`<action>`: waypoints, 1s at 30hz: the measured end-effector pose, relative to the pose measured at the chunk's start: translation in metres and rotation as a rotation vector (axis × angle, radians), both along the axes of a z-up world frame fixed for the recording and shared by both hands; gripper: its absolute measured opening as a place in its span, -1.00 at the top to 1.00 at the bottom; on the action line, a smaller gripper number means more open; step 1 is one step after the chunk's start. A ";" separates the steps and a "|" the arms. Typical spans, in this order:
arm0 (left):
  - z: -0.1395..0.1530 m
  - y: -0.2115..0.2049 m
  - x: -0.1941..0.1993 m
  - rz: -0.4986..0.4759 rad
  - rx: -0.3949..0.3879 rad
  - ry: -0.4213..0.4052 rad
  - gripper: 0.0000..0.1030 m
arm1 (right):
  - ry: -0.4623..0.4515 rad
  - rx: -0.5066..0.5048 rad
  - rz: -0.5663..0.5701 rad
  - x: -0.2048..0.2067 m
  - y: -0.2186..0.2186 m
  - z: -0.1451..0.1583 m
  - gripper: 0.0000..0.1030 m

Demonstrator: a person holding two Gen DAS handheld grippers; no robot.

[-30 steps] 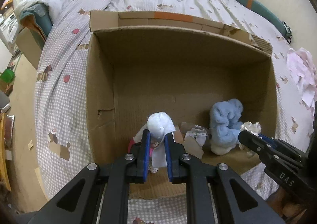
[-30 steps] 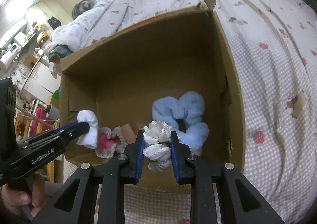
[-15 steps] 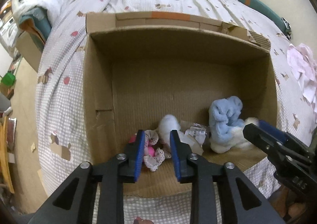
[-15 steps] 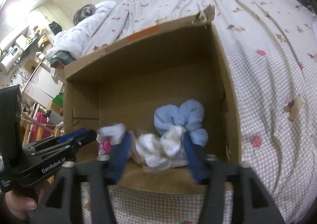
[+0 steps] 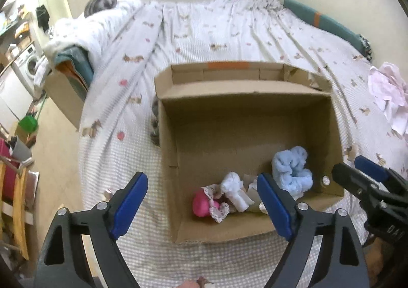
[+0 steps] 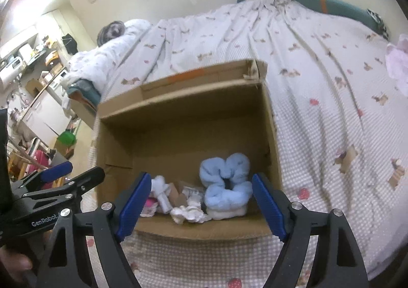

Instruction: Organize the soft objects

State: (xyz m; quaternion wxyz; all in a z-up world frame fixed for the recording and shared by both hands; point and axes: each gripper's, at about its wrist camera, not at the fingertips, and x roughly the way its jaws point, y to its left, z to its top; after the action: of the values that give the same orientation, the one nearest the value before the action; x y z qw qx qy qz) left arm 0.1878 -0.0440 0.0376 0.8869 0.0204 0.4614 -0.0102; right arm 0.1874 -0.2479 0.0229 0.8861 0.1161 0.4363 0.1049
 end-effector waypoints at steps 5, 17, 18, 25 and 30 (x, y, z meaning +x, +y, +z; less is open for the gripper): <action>0.030 0.016 -0.022 0.035 -0.038 -0.067 -0.67 | -0.036 -0.002 -0.005 -0.020 -0.004 0.024 -0.98; 0.050 0.049 -0.086 0.051 -0.074 -0.138 -0.99 | -0.129 -0.061 0.037 -0.078 0.010 0.054 -0.98; 0.050 0.052 -0.092 0.054 -0.078 -0.145 -0.99 | -0.137 -0.062 0.035 -0.083 0.010 0.054 -0.98; 0.042 0.064 -0.131 0.094 -0.064 -0.212 -0.99 | -0.161 -0.136 0.010 -0.104 0.013 0.038 -0.98; 0.020 0.065 -0.137 0.085 -0.080 -0.175 -0.99 | -0.147 -0.104 -0.023 -0.107 0.008 0.028 -0.98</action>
State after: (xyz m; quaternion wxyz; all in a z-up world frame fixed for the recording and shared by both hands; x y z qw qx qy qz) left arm 0.0510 0.0210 0.0574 0.9236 -0.0336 0.3816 0.0109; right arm 0.0806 -0.2399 0.0511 0.9217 0.0671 0.3735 0.0803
